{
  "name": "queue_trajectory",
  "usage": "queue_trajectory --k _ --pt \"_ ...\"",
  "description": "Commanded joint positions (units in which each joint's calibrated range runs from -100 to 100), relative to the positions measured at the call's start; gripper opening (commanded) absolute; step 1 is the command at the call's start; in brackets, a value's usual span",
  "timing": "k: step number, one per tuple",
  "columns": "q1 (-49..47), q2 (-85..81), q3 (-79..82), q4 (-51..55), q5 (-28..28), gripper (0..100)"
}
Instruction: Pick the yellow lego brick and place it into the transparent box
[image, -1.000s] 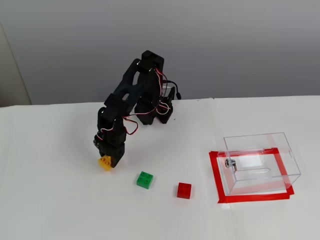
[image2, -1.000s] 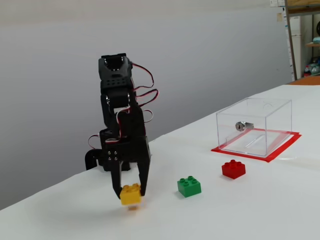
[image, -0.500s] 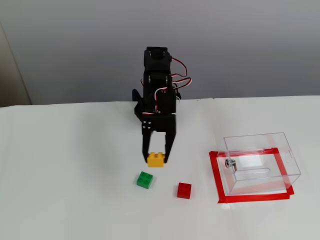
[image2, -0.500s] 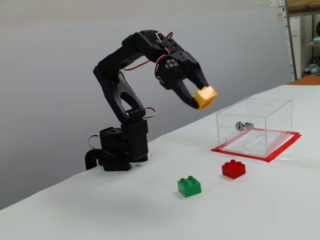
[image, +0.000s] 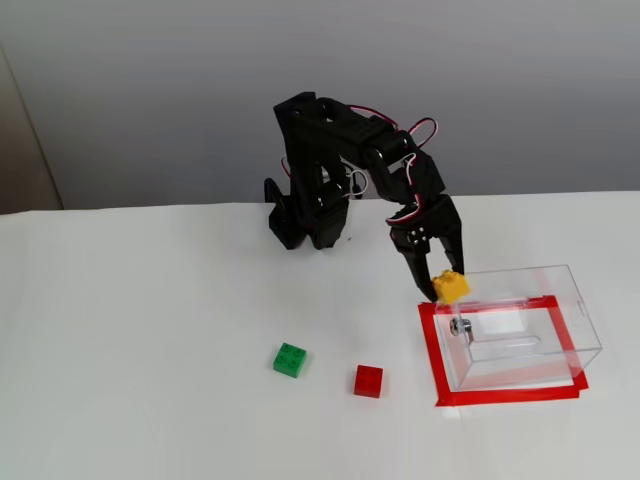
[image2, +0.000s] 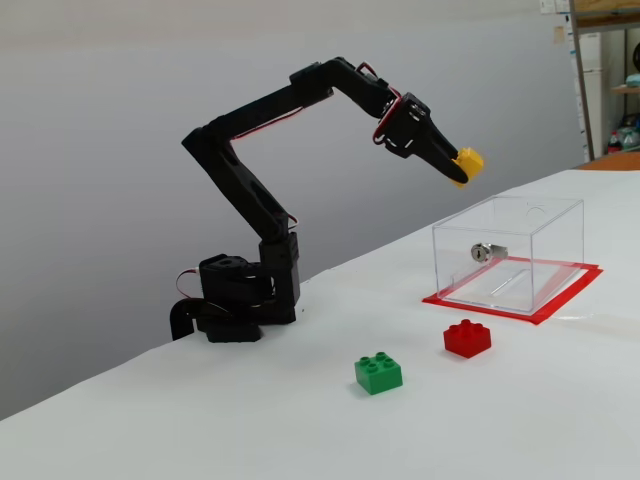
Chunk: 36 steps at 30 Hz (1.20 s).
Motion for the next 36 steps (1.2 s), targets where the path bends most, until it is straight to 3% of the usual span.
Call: queue_trajectory --k 1,14,36 --pt "-4.36 2.7 -5.37 -0.57 0.19 3" --pt "-12.64 18.31 -21.56 -0.57 0.19 3" --pt "-16.49 26.2 -28.16 -0.57 -0.18 4"
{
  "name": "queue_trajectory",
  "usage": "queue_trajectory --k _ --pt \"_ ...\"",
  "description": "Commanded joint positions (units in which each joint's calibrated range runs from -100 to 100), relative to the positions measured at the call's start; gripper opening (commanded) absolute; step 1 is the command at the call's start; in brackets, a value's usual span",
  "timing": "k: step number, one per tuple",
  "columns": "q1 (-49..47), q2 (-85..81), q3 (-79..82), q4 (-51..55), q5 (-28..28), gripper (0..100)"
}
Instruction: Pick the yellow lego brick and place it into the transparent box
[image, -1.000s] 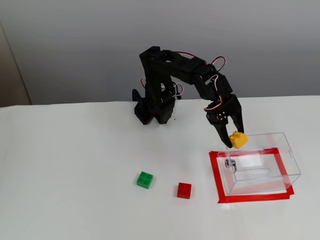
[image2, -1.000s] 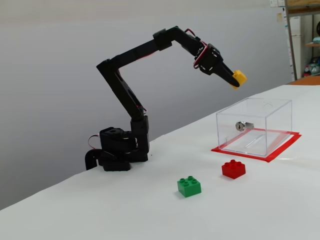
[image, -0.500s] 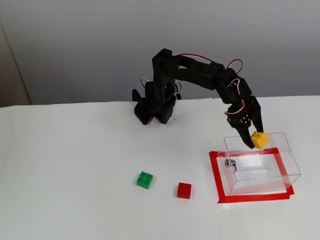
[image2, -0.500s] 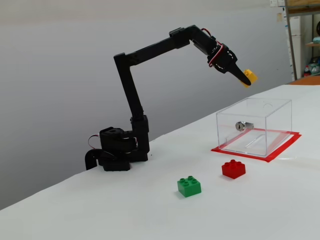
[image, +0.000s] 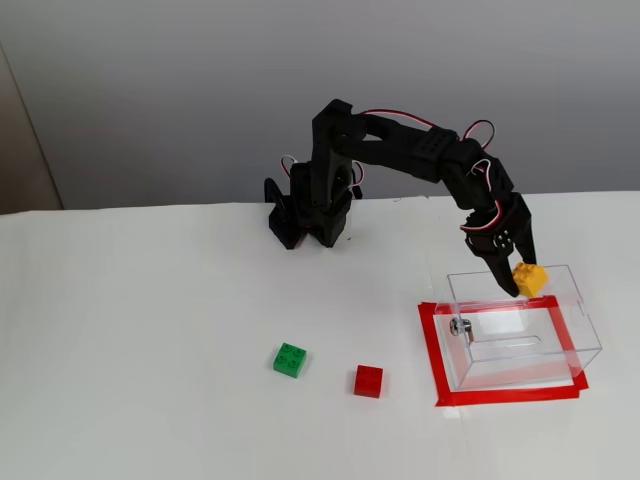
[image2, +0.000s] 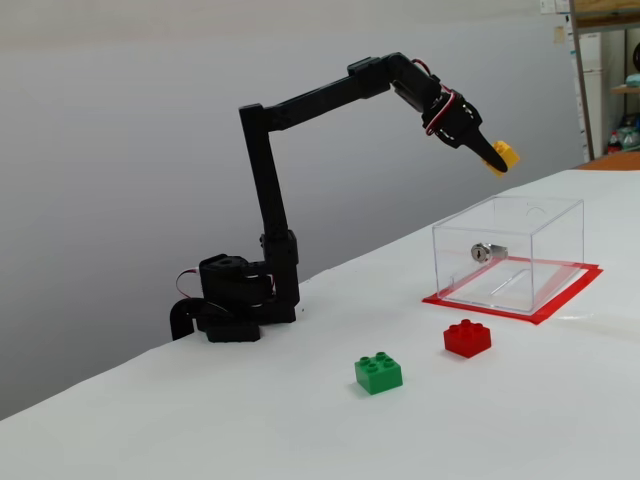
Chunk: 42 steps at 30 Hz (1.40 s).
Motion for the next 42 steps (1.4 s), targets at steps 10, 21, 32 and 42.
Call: queue_trajectory --k 10,21,32,42 --pt "0.68 -0.44 -2.56 -0.48 0.24 32" --pt "0.76 -0.35 -2.56 -0.48 0.24 34" --pt "2.09 -0.52 -2.56 -0.48 0.24 34" --pt "4.38 -1.37 -2.56 0.13 0.29 4"
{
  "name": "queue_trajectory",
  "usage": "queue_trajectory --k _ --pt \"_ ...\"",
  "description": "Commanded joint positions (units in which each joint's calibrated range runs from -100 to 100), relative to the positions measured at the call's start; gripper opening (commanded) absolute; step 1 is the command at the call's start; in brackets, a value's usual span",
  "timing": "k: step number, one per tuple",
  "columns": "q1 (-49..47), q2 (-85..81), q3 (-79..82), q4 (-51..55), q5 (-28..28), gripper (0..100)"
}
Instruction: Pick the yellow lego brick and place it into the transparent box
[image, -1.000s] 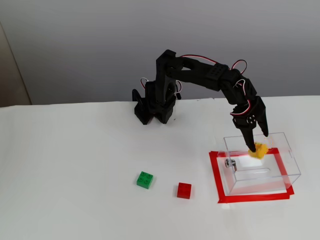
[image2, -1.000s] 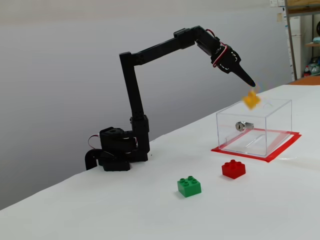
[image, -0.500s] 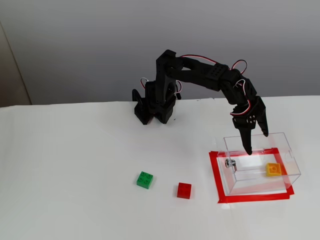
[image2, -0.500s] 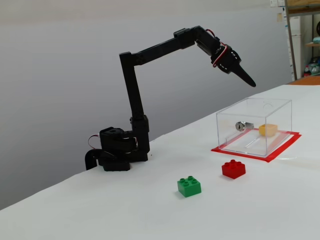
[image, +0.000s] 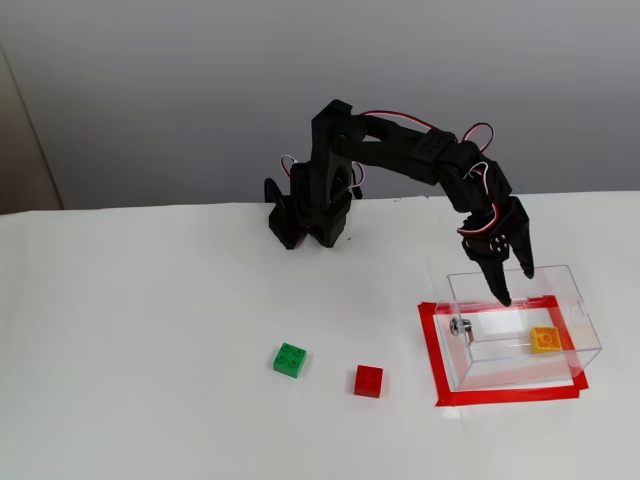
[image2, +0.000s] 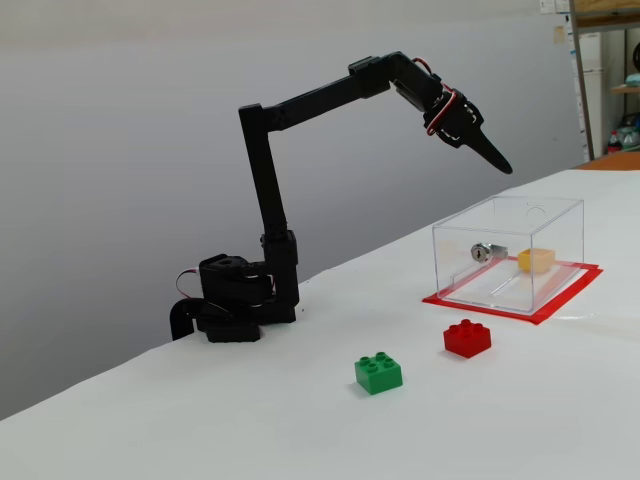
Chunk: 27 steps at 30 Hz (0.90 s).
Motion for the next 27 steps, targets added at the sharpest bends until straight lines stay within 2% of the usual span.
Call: queue_trajectory --k 1,9,27 --pt "2.01 -1.54 -2.56 0.22 0.29 1" --pt "12.29 -9.26 2.41 0.39 0.29 2" --pt "45.56 -37.35 33.88 -0.22 1.07 2"
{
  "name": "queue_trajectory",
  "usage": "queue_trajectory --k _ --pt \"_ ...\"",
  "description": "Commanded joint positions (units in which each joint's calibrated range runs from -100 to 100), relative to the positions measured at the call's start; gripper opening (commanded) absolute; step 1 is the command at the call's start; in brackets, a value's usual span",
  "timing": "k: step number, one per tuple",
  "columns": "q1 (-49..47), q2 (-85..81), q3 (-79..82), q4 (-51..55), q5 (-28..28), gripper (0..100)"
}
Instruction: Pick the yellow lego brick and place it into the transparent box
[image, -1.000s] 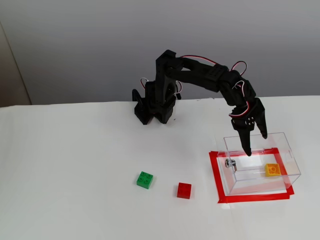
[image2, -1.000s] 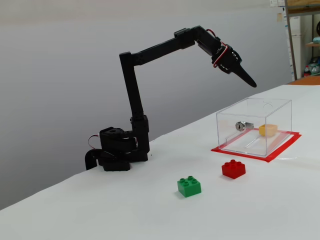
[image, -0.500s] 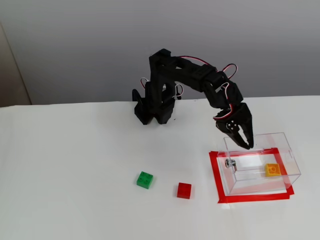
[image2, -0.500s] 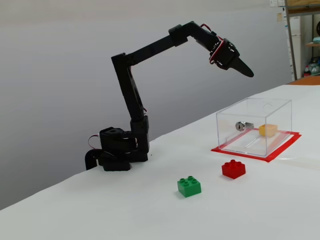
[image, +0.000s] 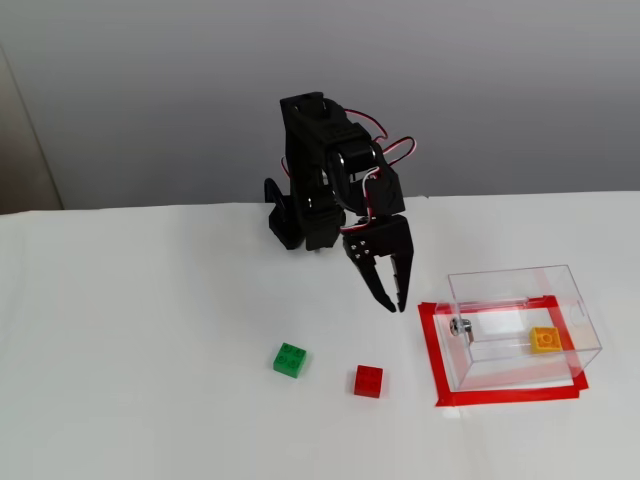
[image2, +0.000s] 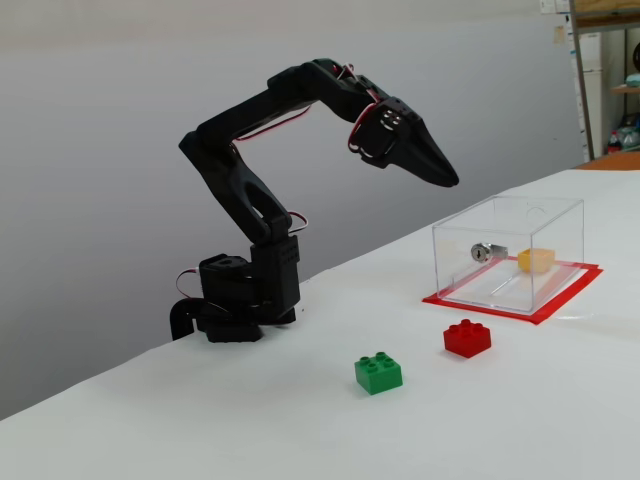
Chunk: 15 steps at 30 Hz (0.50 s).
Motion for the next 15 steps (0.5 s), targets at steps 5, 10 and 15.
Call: queue_trajectory --k 5,10,15 --pt "9.32 -11.75 9.5 -0.39 5.84 2" --pt "11.83 -16.84 16.82 -0.39 7.04 2" --pt "12.79 -21.68 26.95 -0.57 6.57 2"
